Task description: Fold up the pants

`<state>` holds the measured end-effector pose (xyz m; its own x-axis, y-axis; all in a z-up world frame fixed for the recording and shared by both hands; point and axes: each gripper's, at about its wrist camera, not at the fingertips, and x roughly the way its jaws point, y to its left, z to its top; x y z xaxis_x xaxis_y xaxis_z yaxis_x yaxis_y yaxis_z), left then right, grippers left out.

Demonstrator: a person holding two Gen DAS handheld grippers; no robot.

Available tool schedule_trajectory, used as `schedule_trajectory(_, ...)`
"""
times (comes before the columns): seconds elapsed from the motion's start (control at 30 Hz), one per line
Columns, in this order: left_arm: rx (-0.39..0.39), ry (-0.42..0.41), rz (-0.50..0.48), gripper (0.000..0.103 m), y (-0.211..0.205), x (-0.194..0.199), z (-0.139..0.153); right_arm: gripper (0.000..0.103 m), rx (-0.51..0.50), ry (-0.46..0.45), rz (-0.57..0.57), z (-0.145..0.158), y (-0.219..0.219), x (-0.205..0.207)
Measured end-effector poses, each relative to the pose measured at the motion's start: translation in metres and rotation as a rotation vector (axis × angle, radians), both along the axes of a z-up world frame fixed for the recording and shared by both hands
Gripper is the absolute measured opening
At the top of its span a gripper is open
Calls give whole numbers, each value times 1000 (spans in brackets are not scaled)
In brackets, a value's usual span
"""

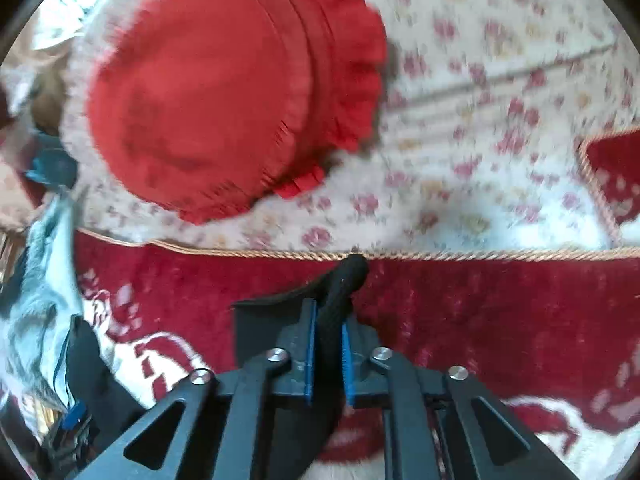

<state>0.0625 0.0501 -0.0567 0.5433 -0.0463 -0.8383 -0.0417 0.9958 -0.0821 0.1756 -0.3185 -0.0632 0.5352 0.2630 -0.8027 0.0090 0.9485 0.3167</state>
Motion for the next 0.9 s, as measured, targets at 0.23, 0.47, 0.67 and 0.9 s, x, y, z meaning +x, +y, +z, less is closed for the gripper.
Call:
schedule_trajectory(0.23, -20, -14, 5, 77, 4, -10, 2, 9, 78, -195, -38, 69, -54, -123)
schedule_trajectory(0.47, 25, 0, -10, 77, 1, -19, -2, 9, -53, 72, -78, -5, -82, -217)
schedule_trajectory(0.67, 50, -14, 0, 77, 5, -30, 5, 25, -105, -4, -244, 14, -113, -229)
schedule_trajectory(0.9, 41, -12, 80, 77, 28, -29, 6, 29, 92, -132, 73, 40, -10, -162)
